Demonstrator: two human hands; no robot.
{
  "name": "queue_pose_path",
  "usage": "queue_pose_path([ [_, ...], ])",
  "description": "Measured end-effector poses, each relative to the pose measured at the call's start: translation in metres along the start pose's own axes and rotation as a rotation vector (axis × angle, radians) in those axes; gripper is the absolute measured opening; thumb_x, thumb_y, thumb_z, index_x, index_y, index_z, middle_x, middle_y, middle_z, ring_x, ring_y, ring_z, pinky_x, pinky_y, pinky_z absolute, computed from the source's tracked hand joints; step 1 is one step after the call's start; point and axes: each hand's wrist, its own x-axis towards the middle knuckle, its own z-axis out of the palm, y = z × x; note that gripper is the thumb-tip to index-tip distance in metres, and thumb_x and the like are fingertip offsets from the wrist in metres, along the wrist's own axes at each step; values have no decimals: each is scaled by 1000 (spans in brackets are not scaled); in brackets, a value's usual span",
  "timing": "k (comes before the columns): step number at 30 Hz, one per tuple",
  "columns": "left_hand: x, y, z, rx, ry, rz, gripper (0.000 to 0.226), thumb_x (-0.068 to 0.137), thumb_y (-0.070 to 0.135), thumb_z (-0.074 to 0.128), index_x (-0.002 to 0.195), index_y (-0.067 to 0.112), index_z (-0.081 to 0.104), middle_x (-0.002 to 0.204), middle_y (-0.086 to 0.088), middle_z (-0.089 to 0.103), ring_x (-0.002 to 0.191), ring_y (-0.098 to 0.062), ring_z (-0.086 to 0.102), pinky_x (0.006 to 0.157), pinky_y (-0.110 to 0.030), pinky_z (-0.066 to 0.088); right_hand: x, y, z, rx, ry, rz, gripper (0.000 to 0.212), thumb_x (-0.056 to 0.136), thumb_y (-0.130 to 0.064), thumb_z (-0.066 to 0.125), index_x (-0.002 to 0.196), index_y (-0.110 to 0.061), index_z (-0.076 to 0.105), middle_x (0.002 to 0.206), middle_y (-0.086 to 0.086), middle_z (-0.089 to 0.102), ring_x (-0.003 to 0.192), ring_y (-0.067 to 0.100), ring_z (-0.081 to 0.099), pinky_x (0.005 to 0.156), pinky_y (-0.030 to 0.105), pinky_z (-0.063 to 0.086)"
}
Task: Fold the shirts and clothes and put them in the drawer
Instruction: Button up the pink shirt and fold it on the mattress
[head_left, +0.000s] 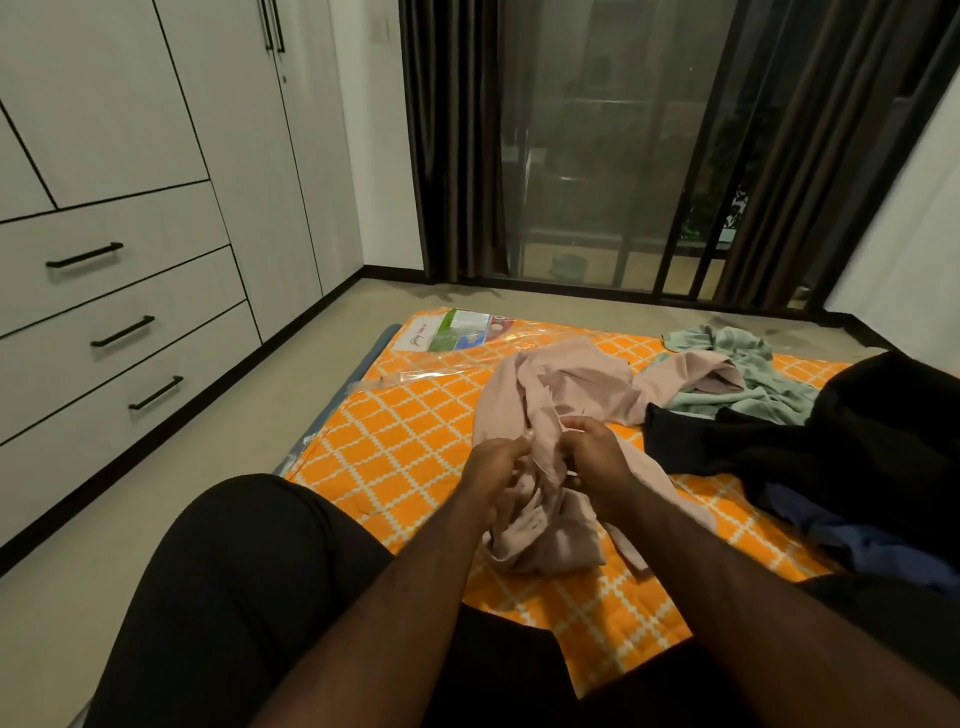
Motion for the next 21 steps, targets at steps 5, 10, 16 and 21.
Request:
queue_pose_path([
  [5,-7,5,8,96,-83,49,26,84,32,80,77,9,72,82,-14,73,80,-29,71,65,-35,55,-6,2,-3,149,59,74,41,90,7,42,124,-16,49,110,20,56,96,38,67,60,38,61],
  [10,6,-12,12,318,-92,79,13,56,26,77,62,18,69,72,-11,66,78,-34,70,59,-36,55,-4,6,-8,-107,69,48,23,89,4,58,108,-9,59,101,18,63,79,26,65,65,42,63],
  [16,-33,12,26,334,-216,237,18,81,-2,58,80,12,69,66,-2,65,70,-26,68,61,-36,55,-2,6,-14,-513,135,-106,54,96,-53,60,79,-3,72,79,15,70,75,27,65,72,45,53],
  [21,-28,23,35,171,-344,184,33,94,-3,61,120,16,57,93,-15,70,85,-27,70,70,-36,58,-3,-7,-38,-312,72,-114,15,81,-13,62,81,-3,73,83,27,68,80,45,68,61,46,56],
])
